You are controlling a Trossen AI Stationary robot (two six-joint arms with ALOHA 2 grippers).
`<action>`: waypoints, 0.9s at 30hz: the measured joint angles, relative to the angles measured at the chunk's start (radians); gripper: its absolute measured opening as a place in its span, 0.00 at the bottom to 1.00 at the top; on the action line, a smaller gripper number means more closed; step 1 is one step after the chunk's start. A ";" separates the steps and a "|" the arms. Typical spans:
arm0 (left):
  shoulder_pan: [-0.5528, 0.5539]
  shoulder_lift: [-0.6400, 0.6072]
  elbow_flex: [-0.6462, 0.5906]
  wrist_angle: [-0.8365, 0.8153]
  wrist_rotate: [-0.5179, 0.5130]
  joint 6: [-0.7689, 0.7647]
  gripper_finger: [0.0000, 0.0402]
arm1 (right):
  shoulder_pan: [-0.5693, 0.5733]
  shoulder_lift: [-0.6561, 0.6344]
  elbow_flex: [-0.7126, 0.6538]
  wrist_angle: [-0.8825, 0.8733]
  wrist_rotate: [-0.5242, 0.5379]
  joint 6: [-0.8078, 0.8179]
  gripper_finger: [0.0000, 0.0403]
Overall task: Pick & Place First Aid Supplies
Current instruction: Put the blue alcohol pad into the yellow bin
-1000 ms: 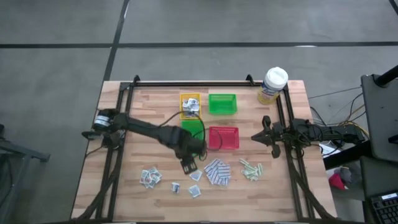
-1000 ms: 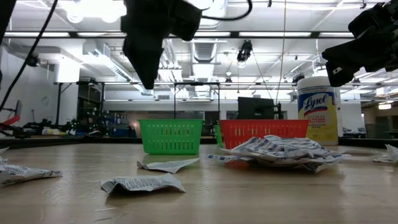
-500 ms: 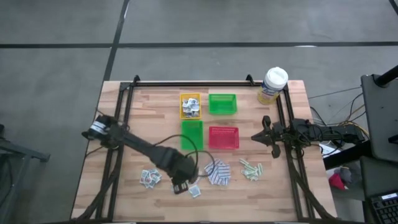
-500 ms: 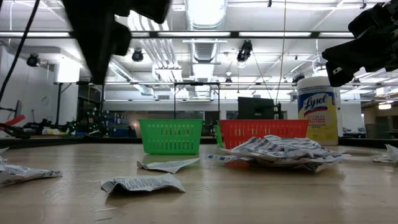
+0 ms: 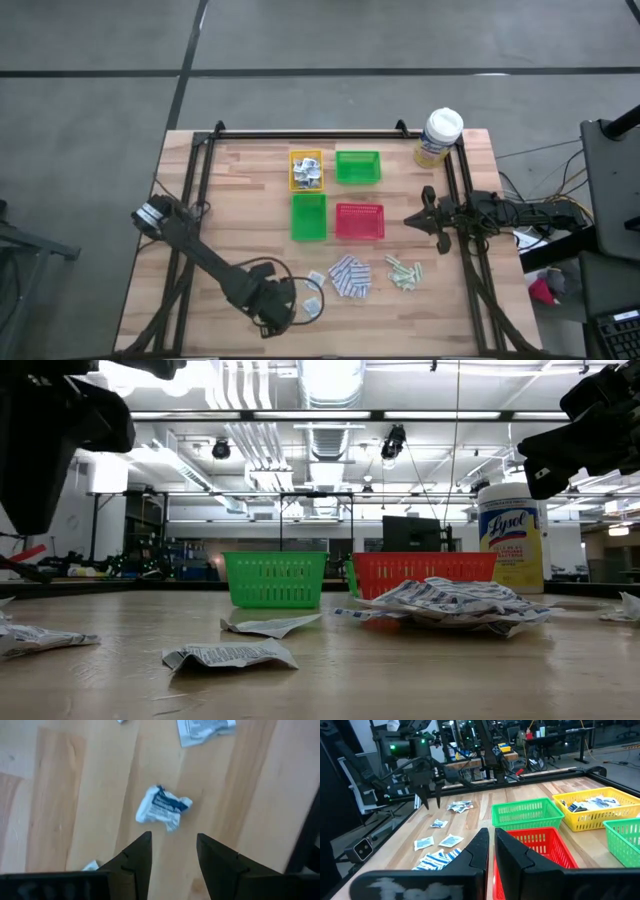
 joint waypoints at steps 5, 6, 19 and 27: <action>-0.002 0.000 -0.024 0.020 -0.029 -0.002 0.37 | 0.000 0.000 0.000 0.000 0.000 0.000 0.07; -0.002 0.000 -0.032 0.030 -0.030 -0.002 0.37 | 0.000 0.000 0.000 0.000 0.000 0.000 0.07; 0.001 0.001 -0.097 0.099 -0.004 -0.165 0.37 | 0.000 0.000 0.000 0.000 0.000 0.000 0.07; 0.022 0.001 -0.097 0.098 0.018 -0.290 0.37 | 0.000 0.000 0.000 0.000 0.000 0.000 0.07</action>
